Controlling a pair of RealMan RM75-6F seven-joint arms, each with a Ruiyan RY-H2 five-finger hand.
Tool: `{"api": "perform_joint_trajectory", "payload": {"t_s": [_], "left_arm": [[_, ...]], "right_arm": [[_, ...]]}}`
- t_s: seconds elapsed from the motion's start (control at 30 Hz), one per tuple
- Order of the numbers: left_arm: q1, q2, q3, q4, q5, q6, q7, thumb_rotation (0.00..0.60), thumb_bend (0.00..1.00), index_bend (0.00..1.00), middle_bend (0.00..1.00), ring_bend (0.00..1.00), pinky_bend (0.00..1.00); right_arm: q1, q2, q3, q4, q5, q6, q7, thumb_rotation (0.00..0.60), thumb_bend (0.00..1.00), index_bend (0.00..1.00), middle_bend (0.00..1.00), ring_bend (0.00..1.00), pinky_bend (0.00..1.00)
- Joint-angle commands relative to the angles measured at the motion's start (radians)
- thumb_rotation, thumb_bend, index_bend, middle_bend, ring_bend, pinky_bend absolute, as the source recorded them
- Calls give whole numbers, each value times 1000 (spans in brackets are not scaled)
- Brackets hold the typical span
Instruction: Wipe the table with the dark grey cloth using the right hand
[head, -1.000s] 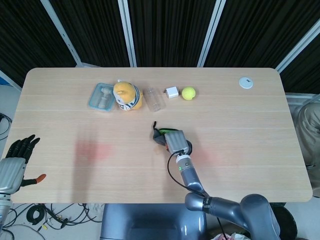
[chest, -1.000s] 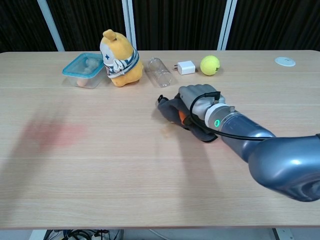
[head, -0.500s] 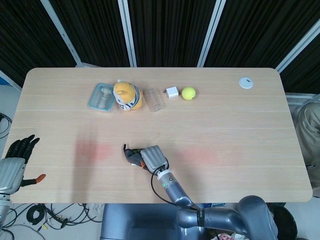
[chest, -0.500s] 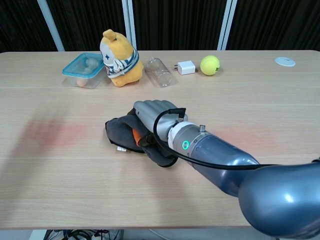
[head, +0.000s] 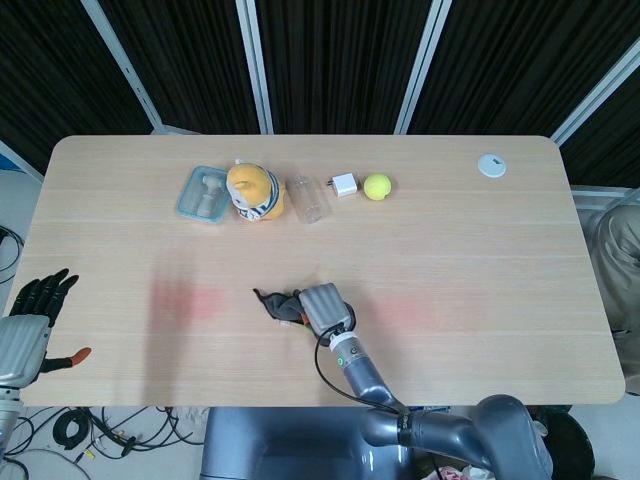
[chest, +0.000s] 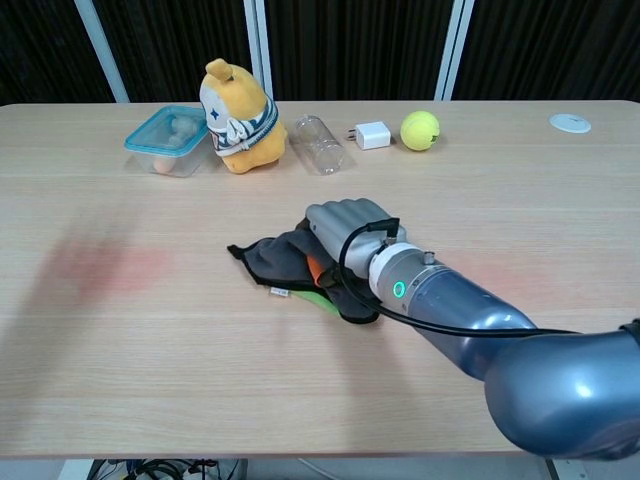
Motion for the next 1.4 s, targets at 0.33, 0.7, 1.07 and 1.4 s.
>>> {"api": "perform_joint_trajectory", "payload": {"t_s": [0.33, 0.7, 1.07, 1.4], "left_arm": [[0, -2, 0, -3, -1, 1, 5, 600, 0, 0, 0, 0, 0], [0, -2, -1, -5, -1, 2, 2, 600, 0, 0, 0, 0, 0], [1, -2, 4, -11, 2, -1, 11, 600, 0, 0, 0, 0, 0], [2, 1, 4, -10, 4, 1, 3, 600, 0, 0, 0, 0, 0]], "right_arm": [[-26, 0, 32, 167, -25, 18, 13, 600, 711, 784, 655, 727, 814], [-39, 35, 70, 265, -37, 28, 15, 600, 711, 784, 655, 726, 813], [-71, 52, 59, 204, -44, 7, 26, 600, 711, 784, 655, 726, 813], [-88, 13, 19, 34, -82, -3, 54, 600, 711, 784, 656, 725, 813]]}}
